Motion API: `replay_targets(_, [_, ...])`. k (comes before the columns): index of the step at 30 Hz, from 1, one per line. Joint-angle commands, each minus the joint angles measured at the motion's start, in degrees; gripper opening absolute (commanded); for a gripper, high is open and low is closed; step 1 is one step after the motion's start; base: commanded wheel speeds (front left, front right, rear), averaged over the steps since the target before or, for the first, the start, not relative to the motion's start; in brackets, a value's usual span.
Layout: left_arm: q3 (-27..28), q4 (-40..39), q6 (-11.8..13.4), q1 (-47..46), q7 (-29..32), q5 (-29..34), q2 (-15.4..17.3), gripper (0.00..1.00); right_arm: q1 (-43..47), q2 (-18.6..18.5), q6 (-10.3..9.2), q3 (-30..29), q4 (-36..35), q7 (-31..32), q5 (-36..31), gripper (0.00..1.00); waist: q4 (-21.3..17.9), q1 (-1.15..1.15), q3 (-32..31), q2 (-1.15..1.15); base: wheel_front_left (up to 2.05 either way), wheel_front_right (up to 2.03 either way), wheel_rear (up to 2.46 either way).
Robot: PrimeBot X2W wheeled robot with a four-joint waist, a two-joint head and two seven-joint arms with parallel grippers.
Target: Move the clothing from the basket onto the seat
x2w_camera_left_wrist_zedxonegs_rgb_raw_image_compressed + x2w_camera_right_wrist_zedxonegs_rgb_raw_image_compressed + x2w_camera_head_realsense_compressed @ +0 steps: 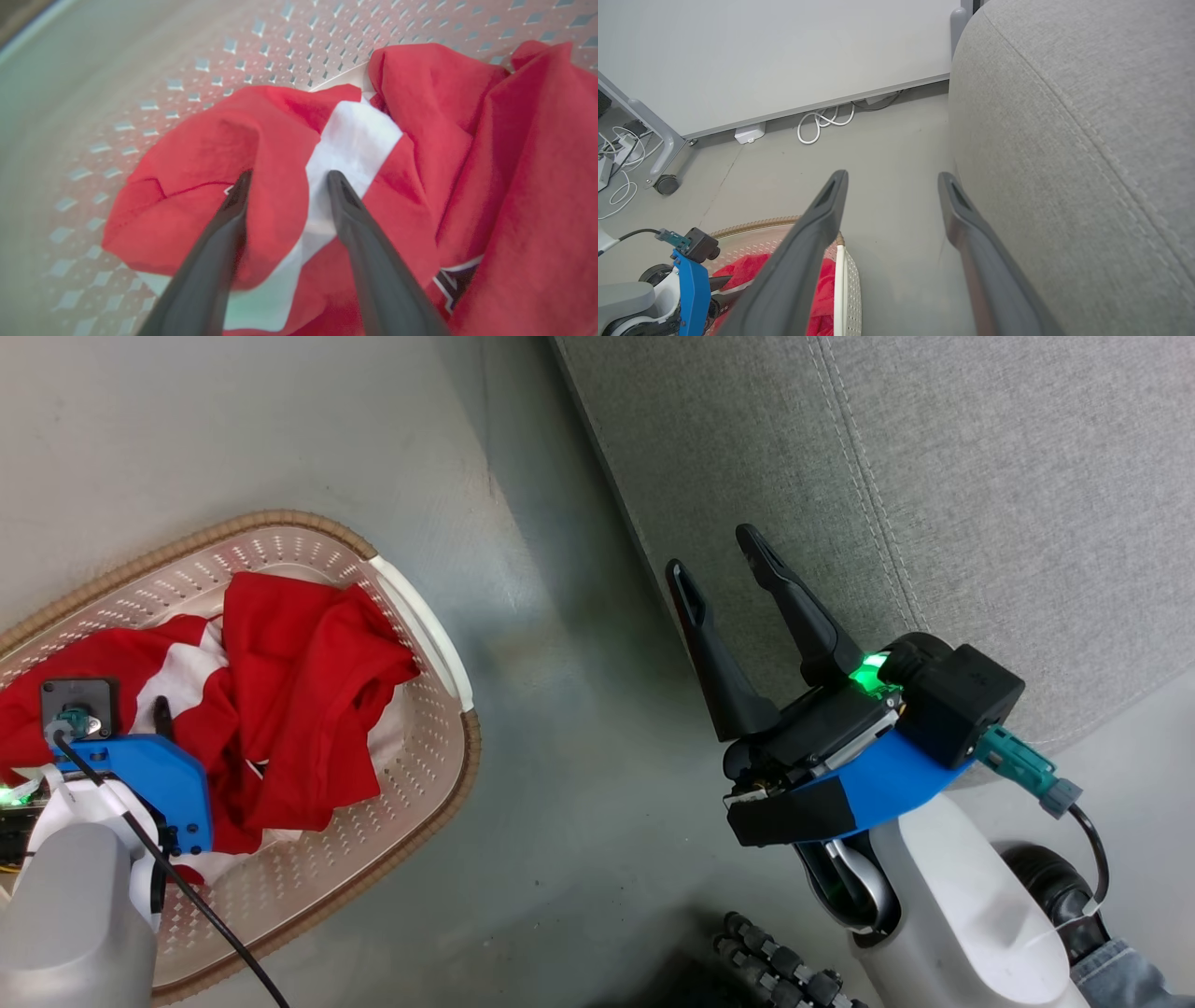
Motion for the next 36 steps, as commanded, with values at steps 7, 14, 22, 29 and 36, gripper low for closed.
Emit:
replay_targets(7, [-0.62, -0.13, -0.91, 0.20, -0.03, -0.89, 0.62, 0.00, -0.48, -0.04, 0.01, -0.10, -0.07, -0.26, -0.15, 1.00, 0.16, 0.00, -0.59, 0.00, 0.00, 0.00, 0.00])
replay_targets(14, [-1.13, 0.68, -1.82, -0.22, -0.57, -1.49, 0.69, 0.00, -0.54, -0.04, 0.01, -0.30, 0.11, -0.26, -0.55, 1.00, 0.52, 0.00, -1.35, 0.00, 0.00, 0.00, 0.00])
replay_targets(22, [-1.86, 2.54, -3.03, -1.58, -2.12, -2.58, -0.36, 0.00, -0.63, -0.04, 0.01, -0.79, 0.40, -0.26, -1.38, 1.00, 1.99, 0.00, -2.82, 0.00, 0.00, 0.00, 0.00])
replay_targets(29, [-2.71, 4.98, -4.58, -1.90, -4.88, -3.60, -2.39, 0.00, -0.32, -0.05, 0.01, -1.63, 1.29, -0.26, -2.84, 1.00, 4.02, 0.00, -7.19, 0.00, 0.00, 0.00, 0.00])
replay_targets(36, [-4.91, 8.77, -6.39, 0.09, -10.88, -4.95, -7.43, 0.00, 1.94, -0.07, 0.01, -3.17, 3.43, -0.23, -4.99, 1.00, 7.74, 0.00, -15.64, 0.00, 0.00, 0.00, 0.00])
